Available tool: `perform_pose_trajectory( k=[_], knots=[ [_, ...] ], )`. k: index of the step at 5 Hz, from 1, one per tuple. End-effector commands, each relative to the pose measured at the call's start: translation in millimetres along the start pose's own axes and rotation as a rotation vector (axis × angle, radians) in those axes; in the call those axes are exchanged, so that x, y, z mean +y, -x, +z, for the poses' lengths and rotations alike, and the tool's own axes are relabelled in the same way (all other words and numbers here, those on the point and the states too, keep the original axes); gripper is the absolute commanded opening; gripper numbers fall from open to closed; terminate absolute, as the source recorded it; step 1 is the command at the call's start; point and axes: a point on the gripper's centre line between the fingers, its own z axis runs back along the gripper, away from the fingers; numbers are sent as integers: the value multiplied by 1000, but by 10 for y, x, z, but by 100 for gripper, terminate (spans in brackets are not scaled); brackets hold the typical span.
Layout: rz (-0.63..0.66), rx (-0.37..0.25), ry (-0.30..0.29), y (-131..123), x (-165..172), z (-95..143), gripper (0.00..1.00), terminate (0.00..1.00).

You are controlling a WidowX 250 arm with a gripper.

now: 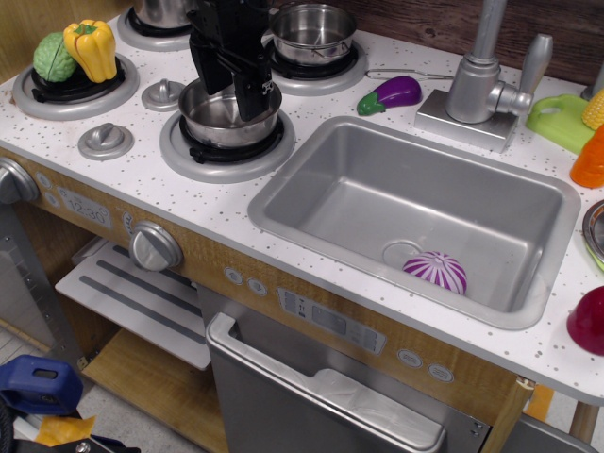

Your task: Pick up pan from stove

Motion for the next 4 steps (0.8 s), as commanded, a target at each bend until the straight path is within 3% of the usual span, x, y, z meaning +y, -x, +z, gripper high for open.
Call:
perform_pose_trajectory(
  k=[1,4],
  knots=[
    [0,0,0,0,0,0,100,0],
    [-16,-40,16,48,13,-153,100,0]
  ],
)
